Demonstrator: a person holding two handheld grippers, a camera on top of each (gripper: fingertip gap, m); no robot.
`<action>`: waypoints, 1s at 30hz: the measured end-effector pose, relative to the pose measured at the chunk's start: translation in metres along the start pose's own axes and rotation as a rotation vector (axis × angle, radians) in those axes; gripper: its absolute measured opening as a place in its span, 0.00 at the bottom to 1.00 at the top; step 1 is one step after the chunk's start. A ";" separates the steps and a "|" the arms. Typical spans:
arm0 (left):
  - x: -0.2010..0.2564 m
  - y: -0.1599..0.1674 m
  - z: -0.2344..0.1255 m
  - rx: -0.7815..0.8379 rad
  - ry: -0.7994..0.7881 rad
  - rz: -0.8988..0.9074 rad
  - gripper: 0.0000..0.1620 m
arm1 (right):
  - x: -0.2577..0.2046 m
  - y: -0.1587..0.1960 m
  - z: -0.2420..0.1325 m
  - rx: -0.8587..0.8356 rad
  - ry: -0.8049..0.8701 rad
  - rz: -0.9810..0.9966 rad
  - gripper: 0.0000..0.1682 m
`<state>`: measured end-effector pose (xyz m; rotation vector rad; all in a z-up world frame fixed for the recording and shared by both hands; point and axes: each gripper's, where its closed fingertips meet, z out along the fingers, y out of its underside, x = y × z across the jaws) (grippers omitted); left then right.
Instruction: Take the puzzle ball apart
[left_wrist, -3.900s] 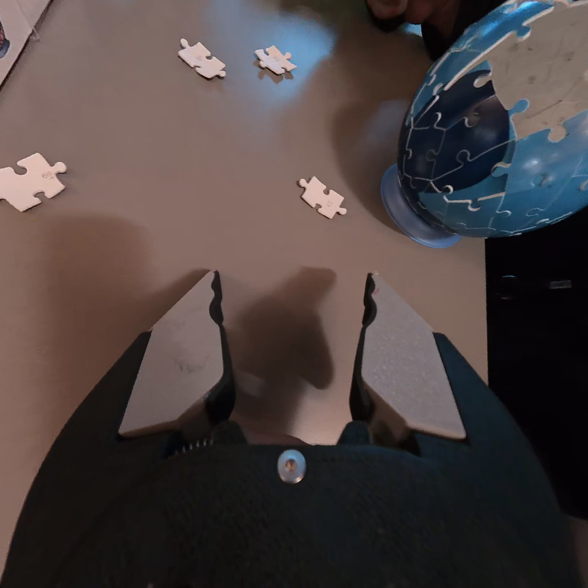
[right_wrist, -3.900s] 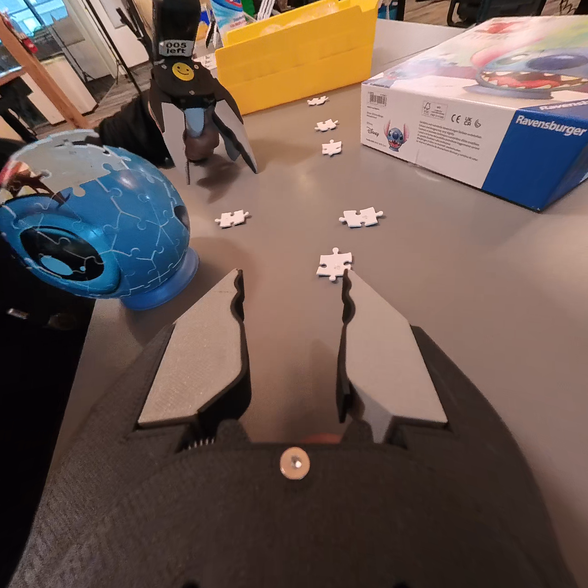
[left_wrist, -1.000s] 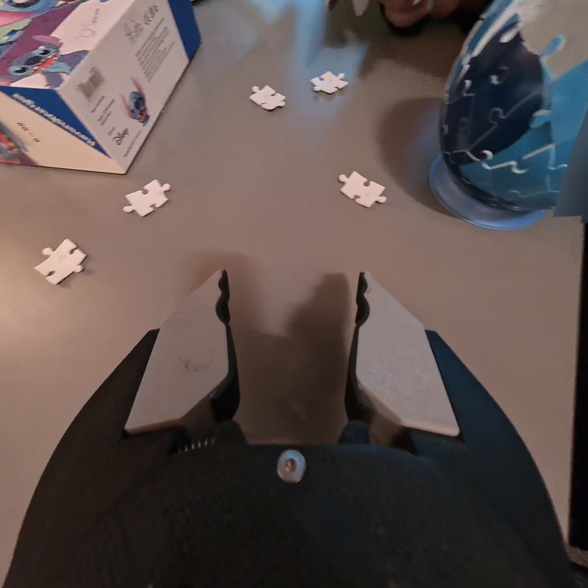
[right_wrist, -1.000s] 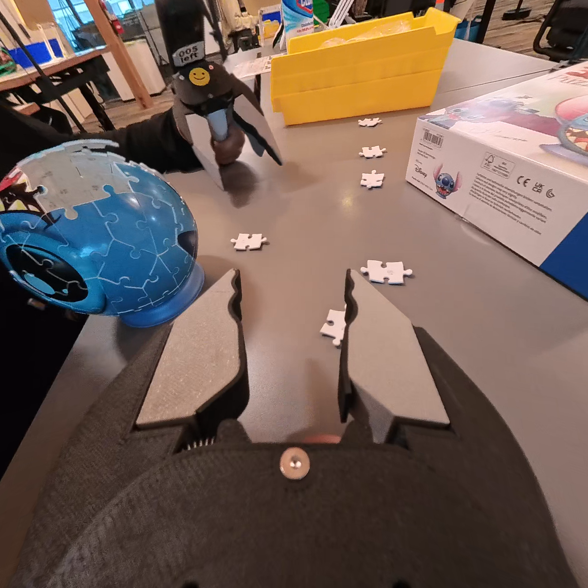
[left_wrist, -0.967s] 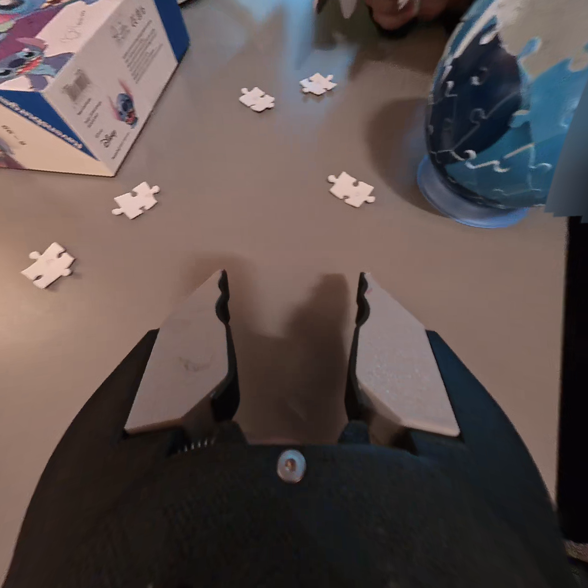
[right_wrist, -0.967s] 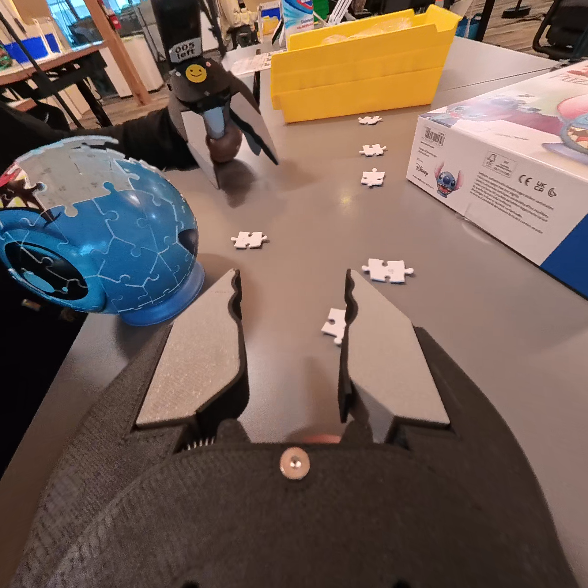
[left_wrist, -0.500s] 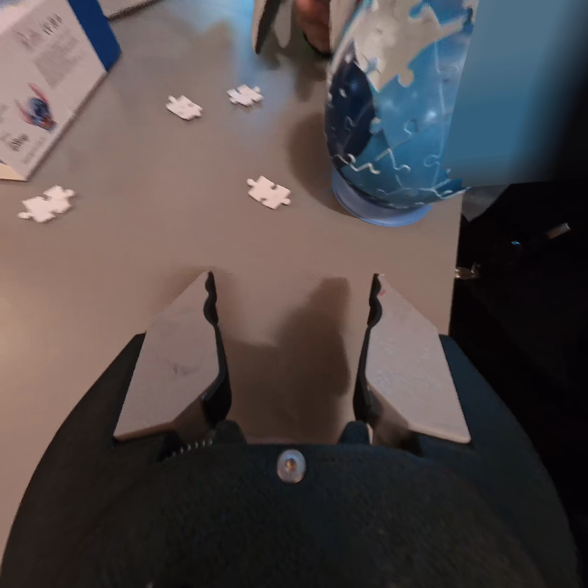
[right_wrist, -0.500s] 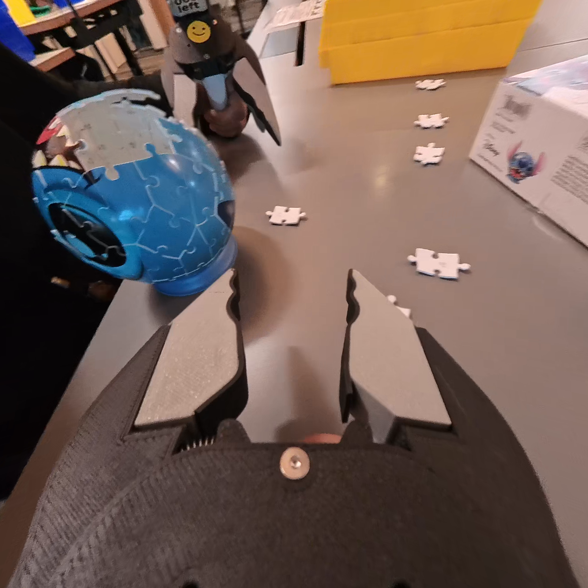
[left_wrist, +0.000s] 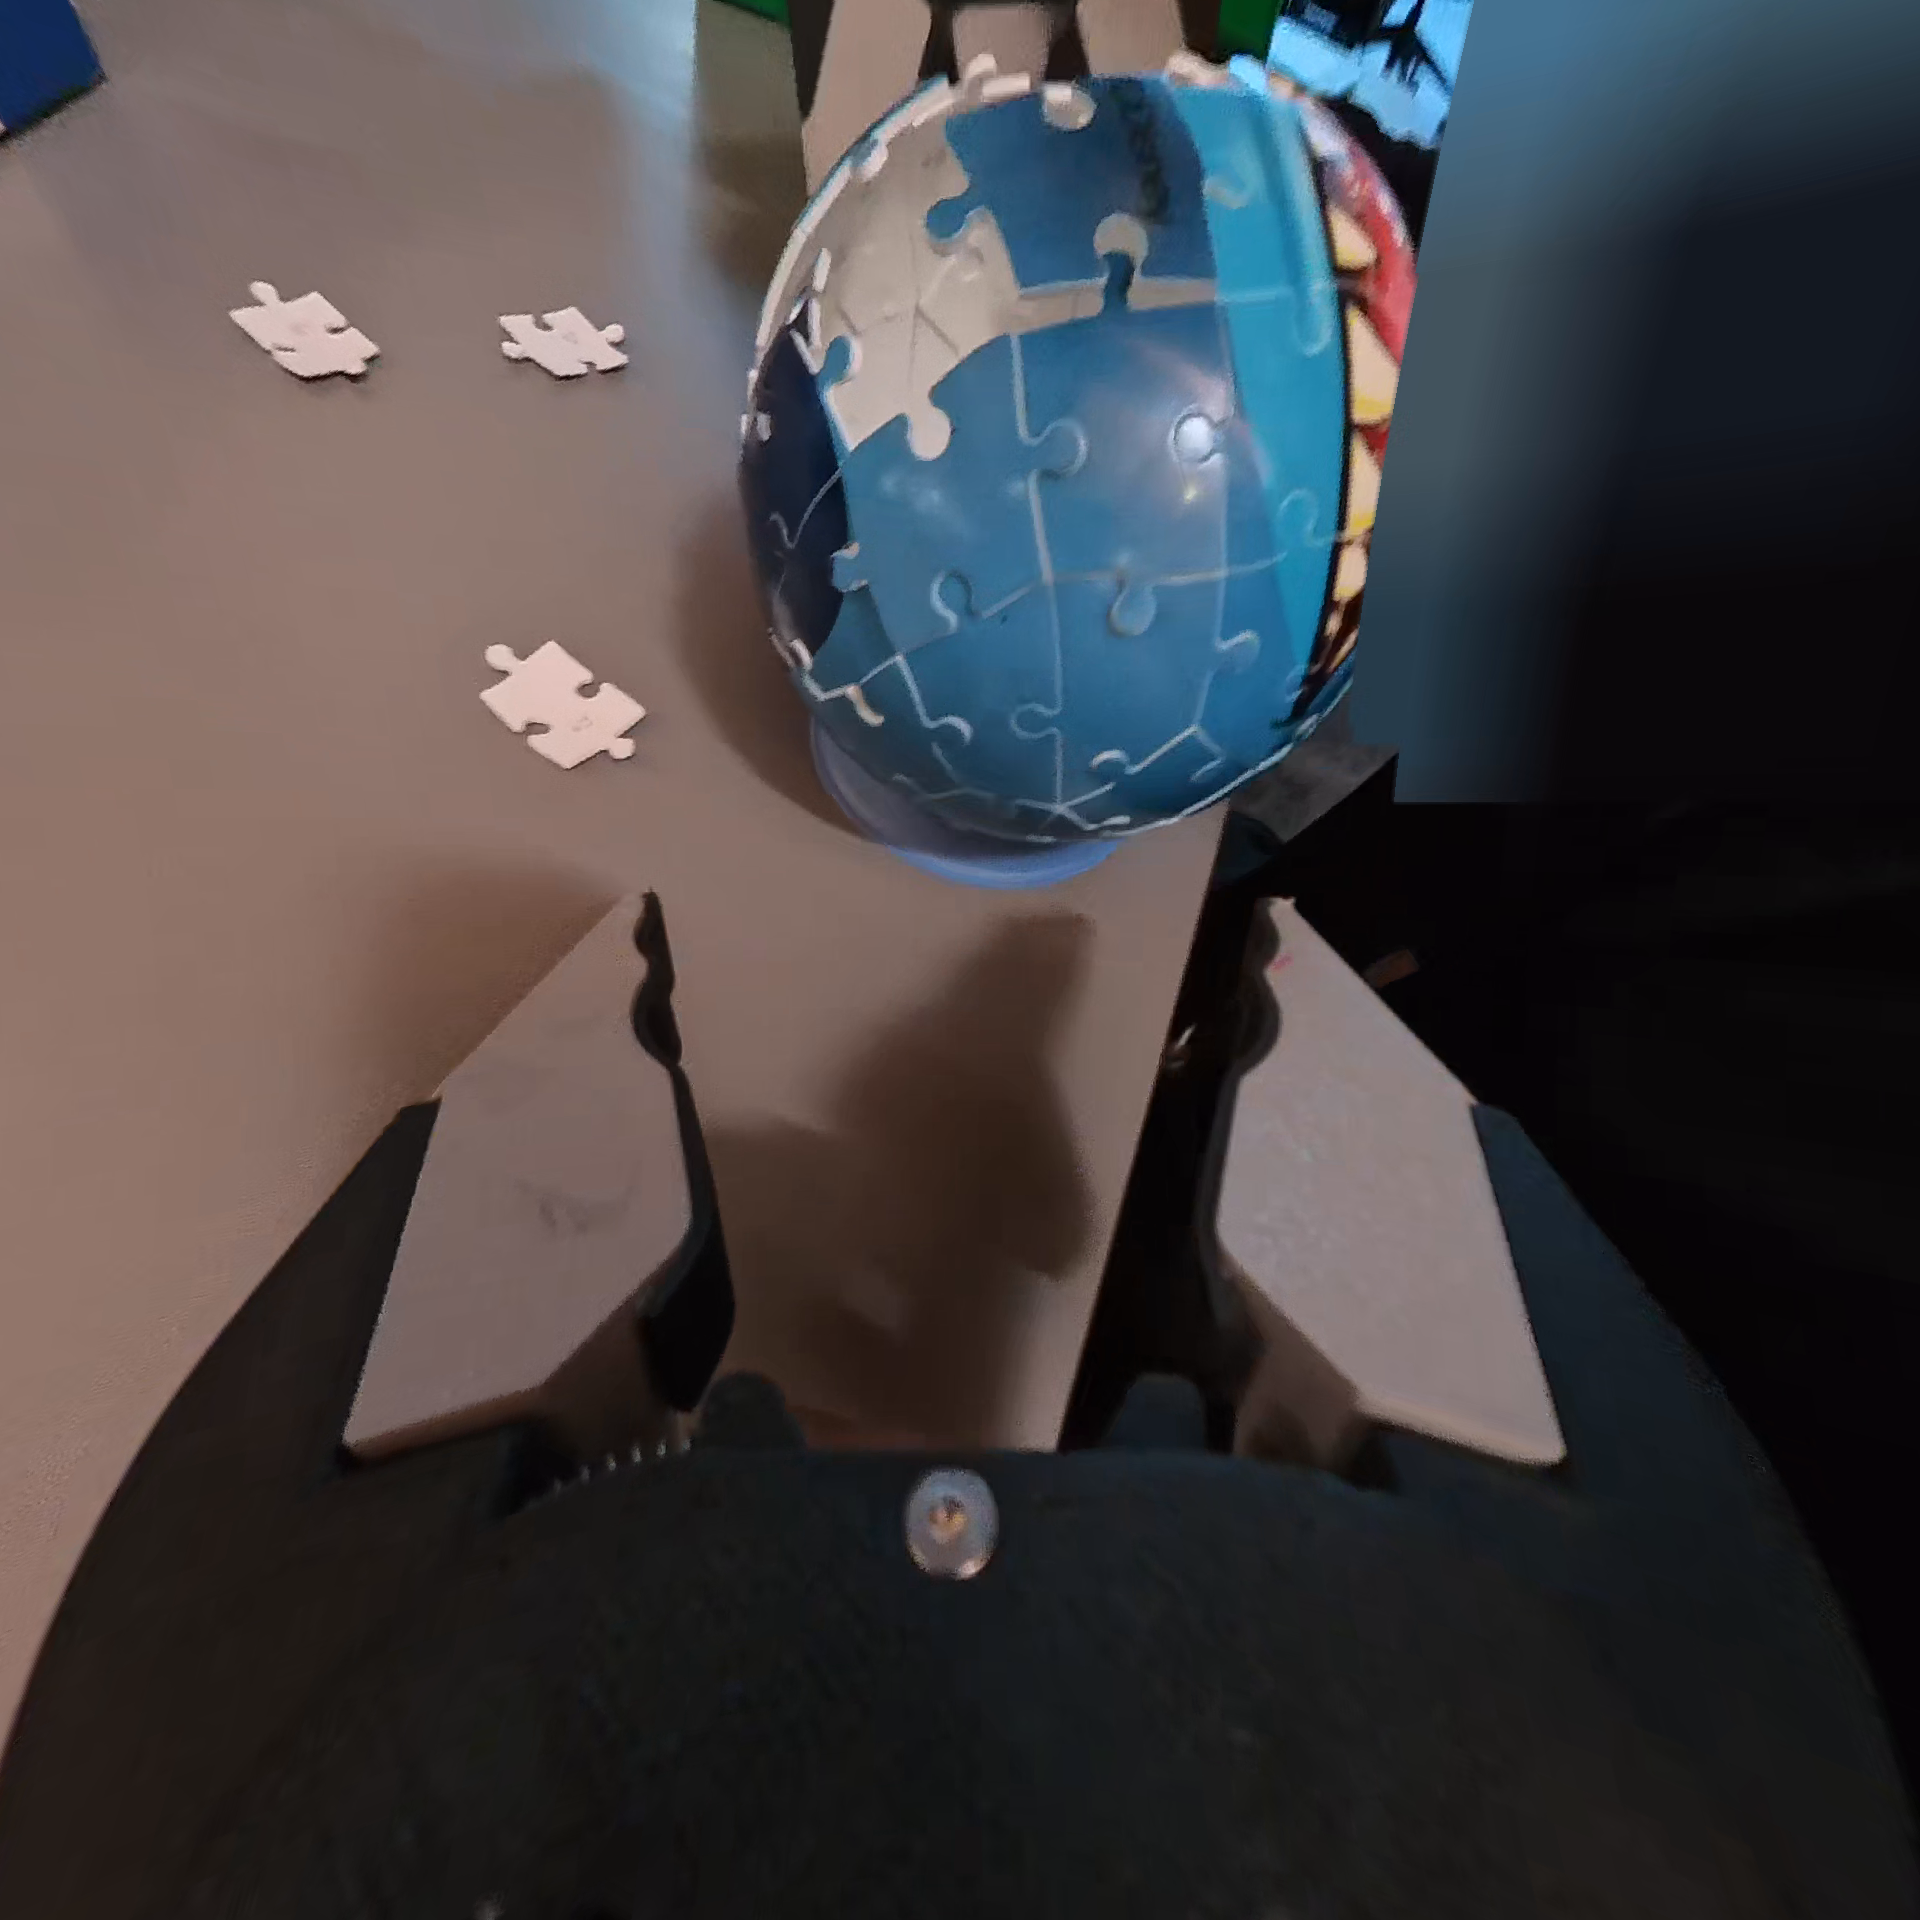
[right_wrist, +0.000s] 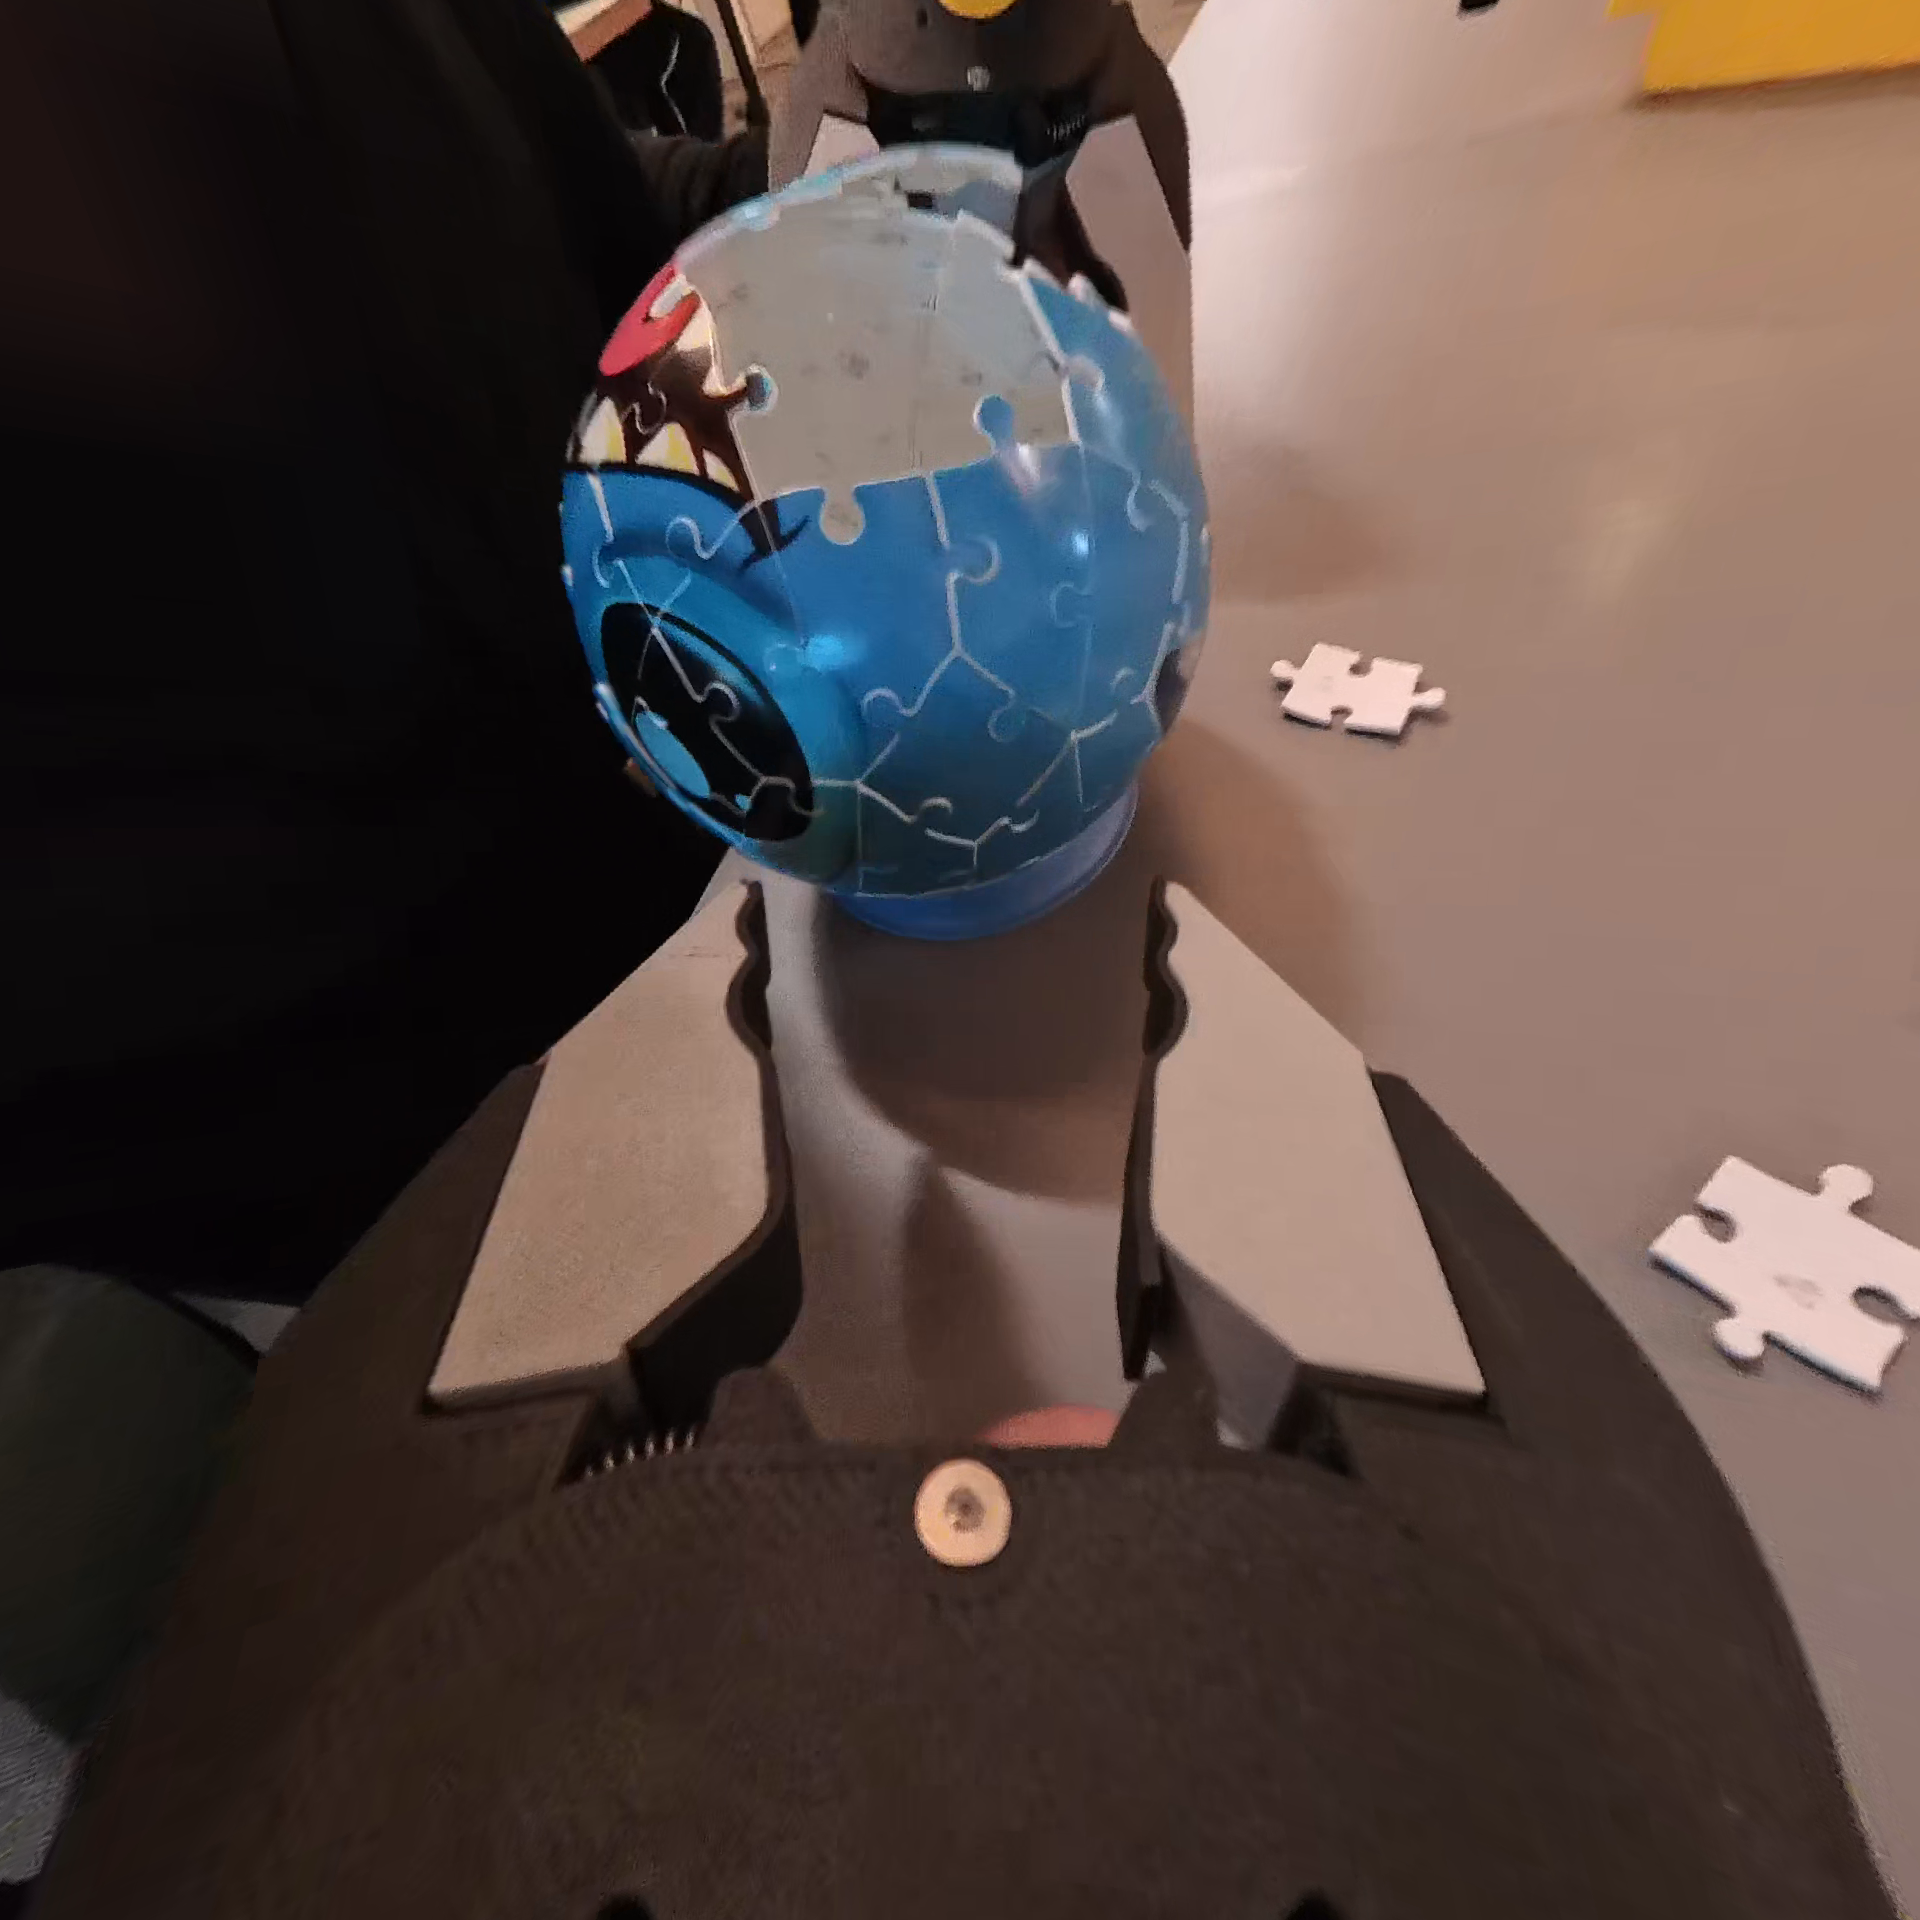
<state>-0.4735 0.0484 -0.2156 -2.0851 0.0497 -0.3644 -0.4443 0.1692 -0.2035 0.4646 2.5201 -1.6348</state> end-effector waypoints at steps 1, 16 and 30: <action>0.000 -0.001 0.002 0.001 0.005 -0.037 0.64 | -0.001 0.002 0.000 -0.005 -0.016 0.018 0.42; 0.022 -0.022 0.025 0.058 0.180 -0.106 0.56 | -0.012 -0.006 0.018 0.014 -0.133 0.087 0.47; 0.017 -0.029 0.018 0.108 0.232 -0.143 0.57 | -0.011 -0.003 0.015 0.011 -0.116 0.089 0.46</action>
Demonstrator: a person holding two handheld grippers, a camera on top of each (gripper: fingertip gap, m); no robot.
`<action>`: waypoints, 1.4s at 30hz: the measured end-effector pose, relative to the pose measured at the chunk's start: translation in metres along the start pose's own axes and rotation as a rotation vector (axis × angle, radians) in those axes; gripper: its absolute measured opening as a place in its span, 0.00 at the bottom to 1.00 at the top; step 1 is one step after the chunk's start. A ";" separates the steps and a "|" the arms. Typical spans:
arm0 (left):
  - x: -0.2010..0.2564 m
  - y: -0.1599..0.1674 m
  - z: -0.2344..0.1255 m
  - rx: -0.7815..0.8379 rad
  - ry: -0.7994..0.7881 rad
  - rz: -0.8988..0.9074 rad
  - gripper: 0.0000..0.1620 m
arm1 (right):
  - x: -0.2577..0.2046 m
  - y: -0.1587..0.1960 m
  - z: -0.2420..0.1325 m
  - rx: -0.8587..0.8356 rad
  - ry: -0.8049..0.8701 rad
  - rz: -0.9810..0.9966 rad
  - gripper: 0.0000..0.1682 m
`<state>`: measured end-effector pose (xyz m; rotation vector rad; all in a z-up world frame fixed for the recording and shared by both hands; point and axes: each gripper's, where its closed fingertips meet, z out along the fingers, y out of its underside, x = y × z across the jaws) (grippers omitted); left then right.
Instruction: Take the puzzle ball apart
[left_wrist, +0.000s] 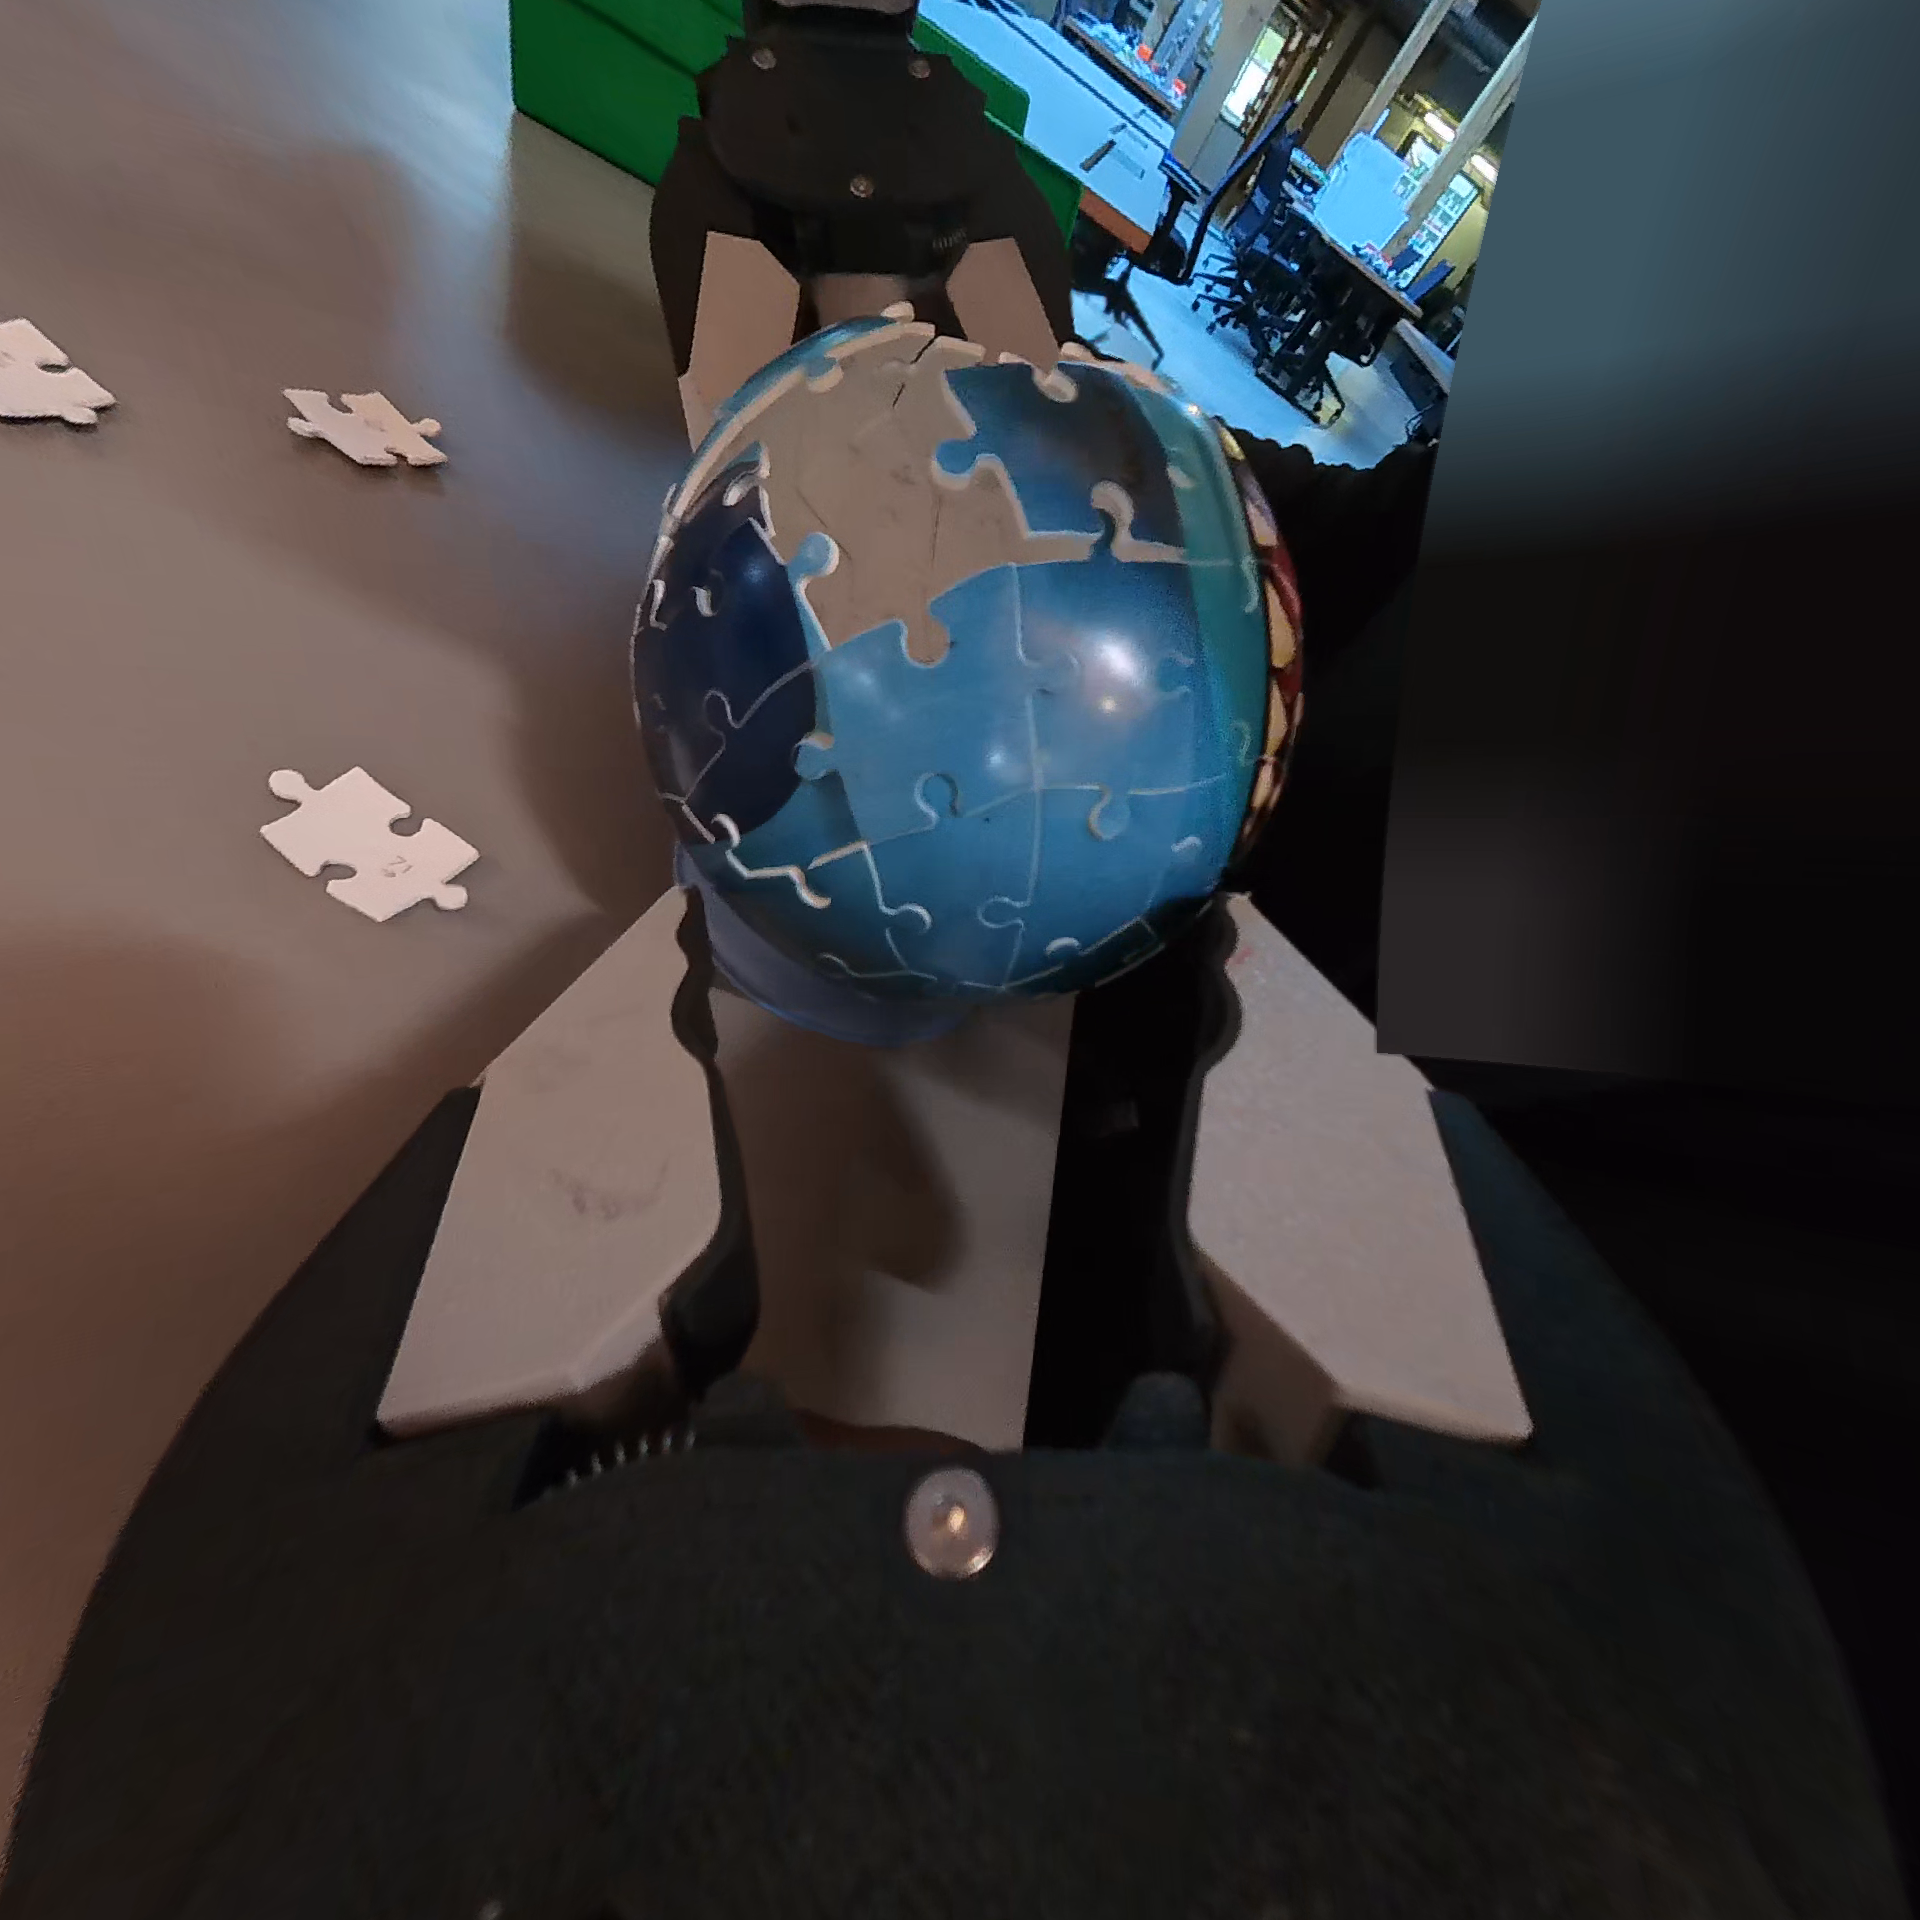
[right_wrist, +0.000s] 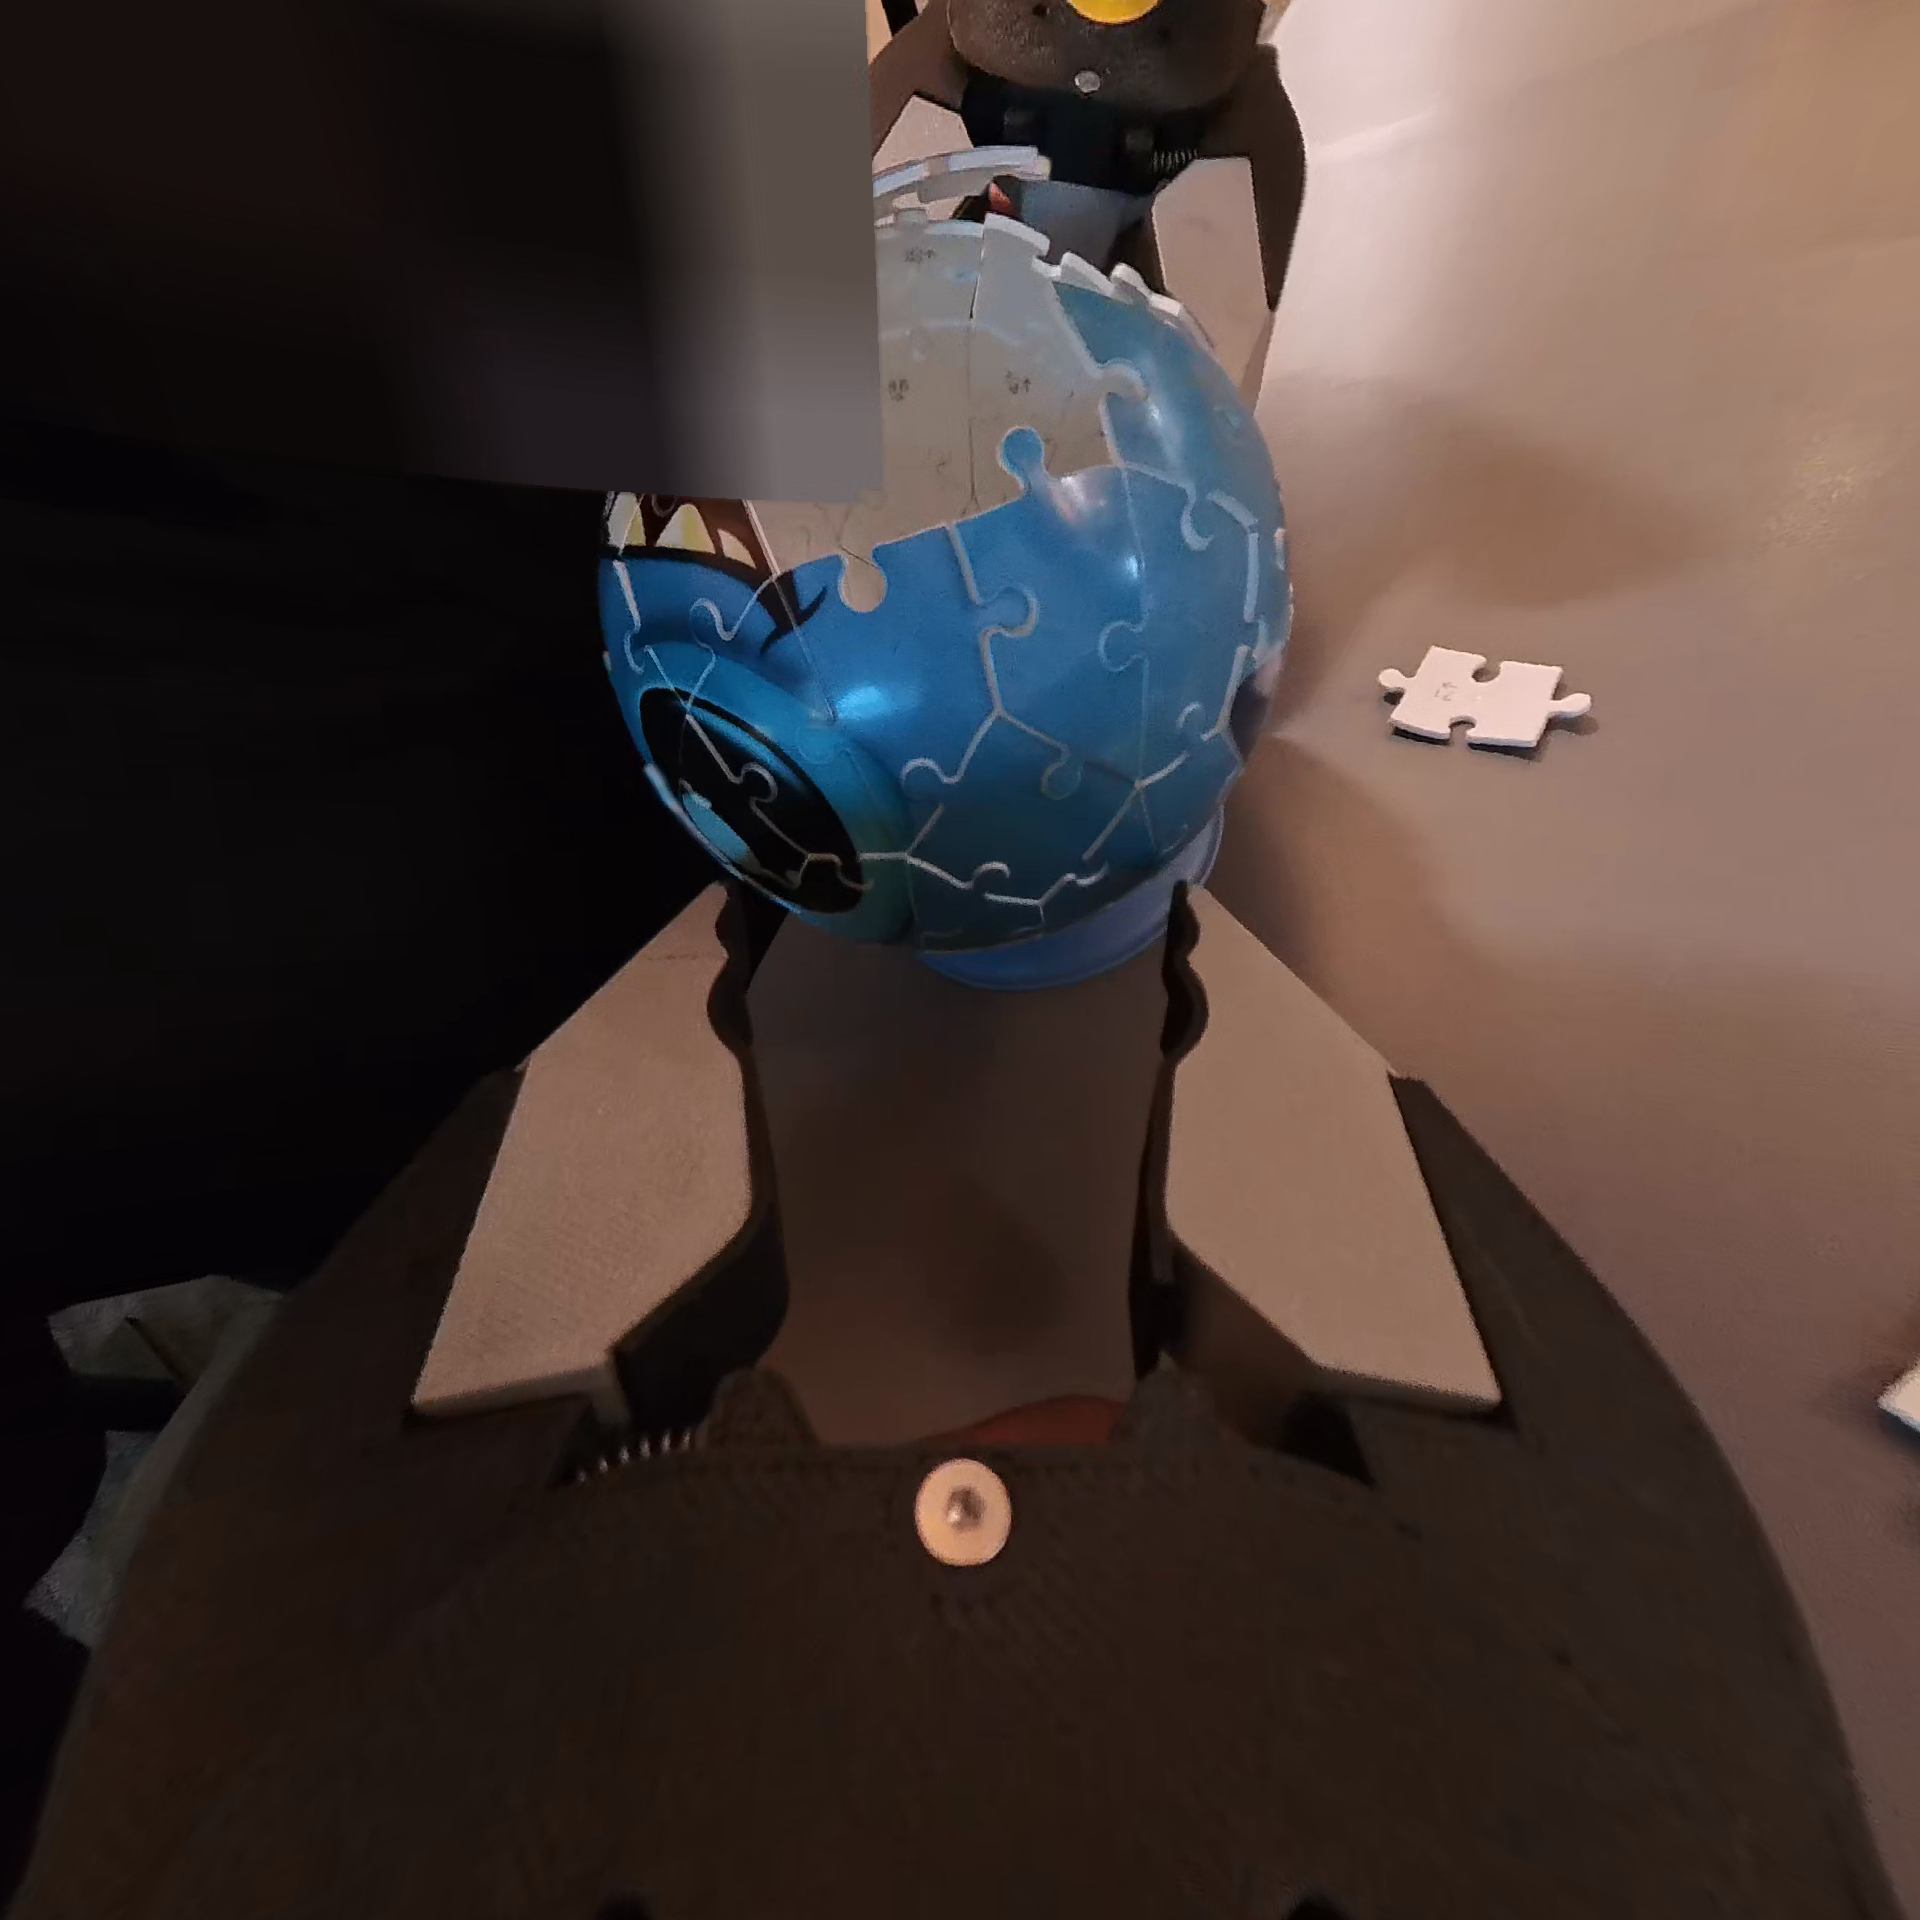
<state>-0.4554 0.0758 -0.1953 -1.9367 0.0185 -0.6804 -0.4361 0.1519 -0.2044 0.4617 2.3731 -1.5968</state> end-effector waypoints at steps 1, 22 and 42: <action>0.000 0.001 -0.001 -0.003 -0.007 0.005 0.57 | 0.001 0.001 -0.001 0.001 0.008 -0.002 0.46; -0.041 0.016 -0.075 0.040 -0.351 0.077 0.57 | 0.046 -0.002 -0.082 0.250 0.450 0.053 0.42; -0.044 0.010 -0.082 0.086 -0.361 0.079 0.53 | 0.047 -0.002 -0.093 0.292 0.564 0.049 0.42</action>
